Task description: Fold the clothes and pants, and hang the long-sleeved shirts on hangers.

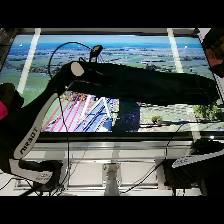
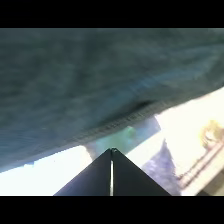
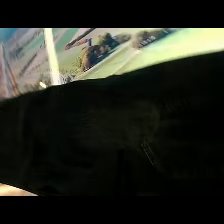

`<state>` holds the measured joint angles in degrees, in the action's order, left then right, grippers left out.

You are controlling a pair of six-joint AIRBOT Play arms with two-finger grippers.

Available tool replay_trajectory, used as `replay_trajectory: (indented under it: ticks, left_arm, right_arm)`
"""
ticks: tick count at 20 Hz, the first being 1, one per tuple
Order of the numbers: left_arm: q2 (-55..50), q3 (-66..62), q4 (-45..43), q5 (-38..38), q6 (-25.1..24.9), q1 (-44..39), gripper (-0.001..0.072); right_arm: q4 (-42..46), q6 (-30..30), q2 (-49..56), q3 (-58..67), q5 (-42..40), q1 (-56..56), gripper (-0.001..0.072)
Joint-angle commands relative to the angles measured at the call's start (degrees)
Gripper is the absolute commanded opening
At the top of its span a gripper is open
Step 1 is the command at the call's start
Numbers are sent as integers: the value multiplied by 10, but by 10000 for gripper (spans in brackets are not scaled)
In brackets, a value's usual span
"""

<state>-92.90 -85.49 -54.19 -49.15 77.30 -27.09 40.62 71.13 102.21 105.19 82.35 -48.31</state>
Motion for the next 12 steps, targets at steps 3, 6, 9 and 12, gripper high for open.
replay_trajectory:
  ticks: [3,6,9,12]
  left_arm:
    - [-41,0,24,30,14,-38,151]
    - [-44,0,24,70,14,-63,319]
    - [-44,0,24,109,14,-88,319]
    - [-44,0,24,112,14,-106,319]
  right_arm:
    - [47,128,-1,-90,11,-135,563]
    - [147,191,11,-89,-8,-136,563]
    - [115,215,42,-89,-7,-134,563]
    - [125,227,65,-89,-24,-139,562]
